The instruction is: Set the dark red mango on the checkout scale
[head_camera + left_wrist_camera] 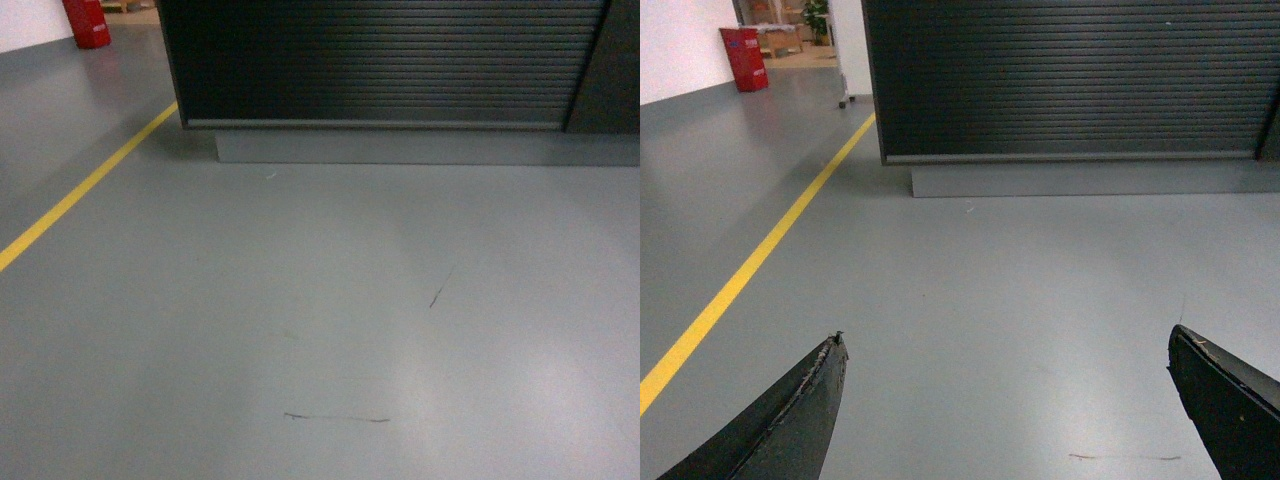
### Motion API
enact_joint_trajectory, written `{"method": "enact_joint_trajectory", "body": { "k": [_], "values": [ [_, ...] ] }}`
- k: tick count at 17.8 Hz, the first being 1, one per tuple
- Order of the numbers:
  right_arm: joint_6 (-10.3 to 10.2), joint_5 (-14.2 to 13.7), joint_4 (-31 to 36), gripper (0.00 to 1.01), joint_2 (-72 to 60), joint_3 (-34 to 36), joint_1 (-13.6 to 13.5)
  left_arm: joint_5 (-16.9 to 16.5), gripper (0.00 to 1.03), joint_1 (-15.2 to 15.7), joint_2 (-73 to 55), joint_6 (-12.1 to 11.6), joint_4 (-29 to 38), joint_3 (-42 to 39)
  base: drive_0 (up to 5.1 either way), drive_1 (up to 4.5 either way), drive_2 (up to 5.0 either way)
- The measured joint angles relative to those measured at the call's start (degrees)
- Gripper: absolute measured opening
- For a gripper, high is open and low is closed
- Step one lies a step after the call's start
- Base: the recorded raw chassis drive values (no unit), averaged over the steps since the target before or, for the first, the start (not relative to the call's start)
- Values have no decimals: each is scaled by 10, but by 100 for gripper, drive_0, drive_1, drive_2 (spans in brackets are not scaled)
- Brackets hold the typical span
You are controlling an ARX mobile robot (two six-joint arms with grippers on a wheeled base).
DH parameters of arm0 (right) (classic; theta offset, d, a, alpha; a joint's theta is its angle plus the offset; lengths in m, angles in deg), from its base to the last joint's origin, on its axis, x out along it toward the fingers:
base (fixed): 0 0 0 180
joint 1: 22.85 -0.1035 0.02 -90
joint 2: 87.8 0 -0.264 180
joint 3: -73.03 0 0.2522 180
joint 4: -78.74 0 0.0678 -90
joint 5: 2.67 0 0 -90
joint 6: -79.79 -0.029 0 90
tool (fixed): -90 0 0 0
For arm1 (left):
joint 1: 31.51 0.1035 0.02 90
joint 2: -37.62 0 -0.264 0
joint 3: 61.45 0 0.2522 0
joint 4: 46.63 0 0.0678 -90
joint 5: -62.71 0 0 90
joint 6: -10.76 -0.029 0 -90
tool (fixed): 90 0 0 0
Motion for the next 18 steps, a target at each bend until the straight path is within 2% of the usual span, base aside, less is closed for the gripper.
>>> {"method": "enact_joint_trajectory", "body": {
  "k": [18],
  "values": [
    [0,0,-1,98,0,0,0,0,98,0,0,0,-1,0,-5,427,-437]
  ]
}}
